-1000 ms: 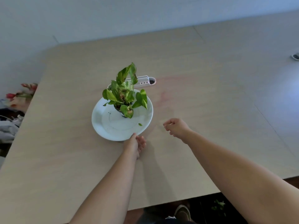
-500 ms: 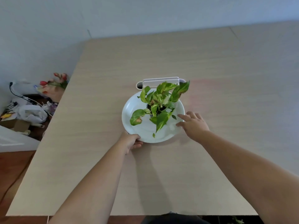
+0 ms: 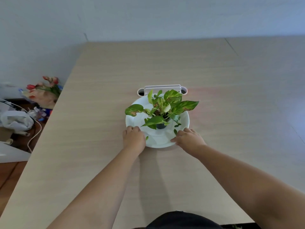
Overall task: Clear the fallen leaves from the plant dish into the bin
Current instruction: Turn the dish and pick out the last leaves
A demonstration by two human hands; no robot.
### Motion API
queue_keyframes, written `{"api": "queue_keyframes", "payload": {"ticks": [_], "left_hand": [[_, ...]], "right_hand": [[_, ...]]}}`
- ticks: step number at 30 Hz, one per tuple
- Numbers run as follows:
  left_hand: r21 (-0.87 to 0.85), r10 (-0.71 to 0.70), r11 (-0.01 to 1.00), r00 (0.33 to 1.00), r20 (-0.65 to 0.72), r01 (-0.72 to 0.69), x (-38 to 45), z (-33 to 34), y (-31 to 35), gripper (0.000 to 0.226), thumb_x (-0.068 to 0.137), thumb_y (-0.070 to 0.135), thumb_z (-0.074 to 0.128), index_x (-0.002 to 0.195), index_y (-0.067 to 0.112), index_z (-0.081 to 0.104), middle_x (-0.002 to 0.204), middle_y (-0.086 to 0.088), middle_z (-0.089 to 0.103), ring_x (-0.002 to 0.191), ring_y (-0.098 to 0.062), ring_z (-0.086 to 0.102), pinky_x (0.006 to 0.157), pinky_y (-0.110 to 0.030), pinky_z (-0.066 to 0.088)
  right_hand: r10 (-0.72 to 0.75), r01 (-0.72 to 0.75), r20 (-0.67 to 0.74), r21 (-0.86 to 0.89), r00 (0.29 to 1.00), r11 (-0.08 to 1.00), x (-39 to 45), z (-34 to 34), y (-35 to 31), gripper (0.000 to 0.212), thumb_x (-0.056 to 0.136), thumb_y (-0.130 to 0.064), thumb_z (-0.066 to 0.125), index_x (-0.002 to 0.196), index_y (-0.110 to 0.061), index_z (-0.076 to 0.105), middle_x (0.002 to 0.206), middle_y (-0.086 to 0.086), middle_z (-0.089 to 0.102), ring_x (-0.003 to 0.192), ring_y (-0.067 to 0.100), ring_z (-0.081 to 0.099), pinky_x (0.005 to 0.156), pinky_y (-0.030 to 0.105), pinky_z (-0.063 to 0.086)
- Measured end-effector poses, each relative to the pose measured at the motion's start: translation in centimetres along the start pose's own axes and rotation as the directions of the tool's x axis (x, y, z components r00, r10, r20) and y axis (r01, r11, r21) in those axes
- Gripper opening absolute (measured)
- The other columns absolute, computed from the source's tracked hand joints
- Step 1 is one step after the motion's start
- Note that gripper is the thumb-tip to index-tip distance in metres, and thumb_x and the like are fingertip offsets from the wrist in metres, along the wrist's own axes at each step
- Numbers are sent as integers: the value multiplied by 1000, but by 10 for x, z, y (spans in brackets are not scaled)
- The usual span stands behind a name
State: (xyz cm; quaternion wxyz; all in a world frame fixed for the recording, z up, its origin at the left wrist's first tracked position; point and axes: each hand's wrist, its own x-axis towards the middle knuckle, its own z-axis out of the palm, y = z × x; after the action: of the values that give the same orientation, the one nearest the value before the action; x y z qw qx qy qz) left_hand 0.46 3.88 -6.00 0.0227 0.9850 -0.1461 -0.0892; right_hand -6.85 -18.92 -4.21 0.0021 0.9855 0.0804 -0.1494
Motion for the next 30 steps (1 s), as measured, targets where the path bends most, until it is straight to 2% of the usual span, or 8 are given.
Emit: {"api": "queue_keyframes", "payload": {"ticks": [2,7,9,14,18,21,24,30], "left_hand": [[32,-4,999,997,75,2,-2,5,5,38,96,25,33,113,18,67,119,-2,58,118,-28,41,97,-39,31],[-35,-10,999,997,74,13,-10,9,12,37,92,23,35,105,10,68,112,-6,61,110,-29,49,98,-37,31],[-102,44,994,998,55,-38,-13,12,14,36,92,24,36,103,13,68,112,-4,63,108,-26,53,98,-36,30],[-201,198,962,978,62,-182,-16,19,18,37,94,29,36,105,24,71,119,6,68,113,-21,55,98,-36,34],[-302,270,925,958,95,-231,-21,19,23,39,93,30,37,112,29,71,124,11,67,122,-15,53,104,-37,32],[-348,258,915,959,118,-204,-25,20,23,35,94,40,43,117,31,68,127,13,65,125,-10,51,110,-36,22],[-388,240,905,962,134,-172,-28,18,23,35,91,46,52,120,31,65,128,14,64,127,-7,50,114,-35,13],[-357,227,923,953,201,-144,-18,9,7,35,91,45,53,125,38,62,137,14,57,138,-6,37,115,-33,5]], "right_hand": [[-13,13,0,13,1000,1000,2,-2,-15,35,100,-35,42,132,-41,52,125,-5,56,118,22,45,105,32,36],[1,0,-9,80,1000,997,7,1,-44,34,100,-31,42,131,-33,55,124,2,56,121,24,43,101,34,35],[-9,9,2,100,1000,995,9,1,-50,34,99,-32,44,131,-31,56,124,2,56,122,24,43,101,34,37],[21,-36,56,280,998,959,10,-6,-28,33,88,-37,59,121,-32,63,121,-4,59,122,18,47,96,36,46],[72,-81,65,154,995,985,6,-10,17,43,87,-36,61,130,-35,56,139,-8,50,133,19,37,110,36,31],[52,-52,73,-1,996,999,11,-20,48,48,92,-24,52,137,-40,47,150,-14,38,137,18,30,112,35,24],[-8,12,83,-46,997,999,22,-34,61,49,93,-15,46,134,-41,50,146,-19,44,134,17,32,110,32,25],[-59,60,89,-6,994,998,25,-27,58,31,94,-36,51,123,-40,63,128,-16,60,125,16,43,104,30,31]]}}
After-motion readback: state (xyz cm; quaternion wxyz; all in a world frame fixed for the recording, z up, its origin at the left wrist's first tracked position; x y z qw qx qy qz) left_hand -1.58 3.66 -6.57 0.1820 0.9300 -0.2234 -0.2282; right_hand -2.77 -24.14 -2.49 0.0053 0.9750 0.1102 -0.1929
